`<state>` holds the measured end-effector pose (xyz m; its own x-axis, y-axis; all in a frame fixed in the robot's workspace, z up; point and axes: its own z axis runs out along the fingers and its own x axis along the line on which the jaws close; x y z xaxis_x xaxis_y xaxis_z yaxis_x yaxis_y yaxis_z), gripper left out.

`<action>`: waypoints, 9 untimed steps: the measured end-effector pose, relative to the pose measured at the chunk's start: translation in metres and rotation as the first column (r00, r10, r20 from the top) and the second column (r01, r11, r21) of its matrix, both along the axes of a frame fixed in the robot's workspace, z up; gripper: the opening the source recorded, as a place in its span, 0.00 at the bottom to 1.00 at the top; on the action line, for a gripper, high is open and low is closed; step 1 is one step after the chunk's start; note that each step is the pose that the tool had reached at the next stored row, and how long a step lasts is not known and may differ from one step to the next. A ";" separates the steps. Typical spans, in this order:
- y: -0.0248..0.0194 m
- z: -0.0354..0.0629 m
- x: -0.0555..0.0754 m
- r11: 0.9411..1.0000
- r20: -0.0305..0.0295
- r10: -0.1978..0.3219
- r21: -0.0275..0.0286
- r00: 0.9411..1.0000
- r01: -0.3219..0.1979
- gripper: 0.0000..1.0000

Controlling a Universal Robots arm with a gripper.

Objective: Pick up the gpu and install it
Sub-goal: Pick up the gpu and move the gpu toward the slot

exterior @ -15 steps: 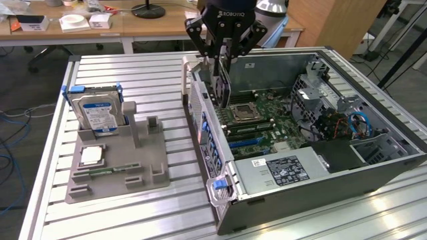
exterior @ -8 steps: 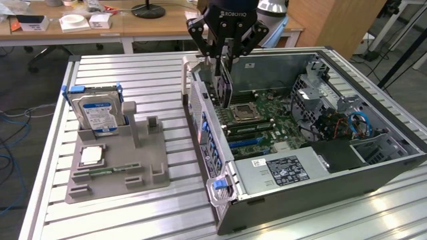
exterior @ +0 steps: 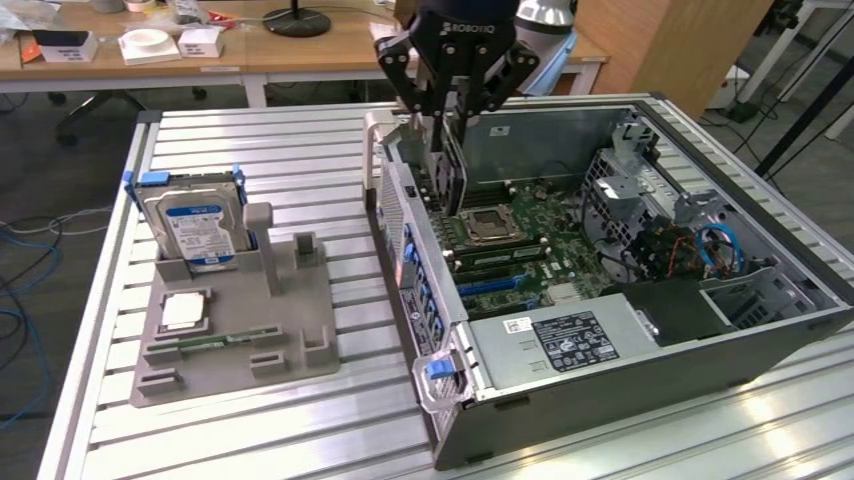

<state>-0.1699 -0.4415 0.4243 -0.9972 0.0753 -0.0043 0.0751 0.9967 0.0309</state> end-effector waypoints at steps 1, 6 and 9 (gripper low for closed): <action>0.0000 0.0000 0.001 1.000 0.000 0.000 0.000 1.000 0.000 0.26; -0.0001 0.0000 0.005 1.000 0.000 0.000 0.000 1.000 0.000 0.26; -0.0001 0.0000 0.007 1.000 0.000 0.000 0.000 1.000 0.000 0.26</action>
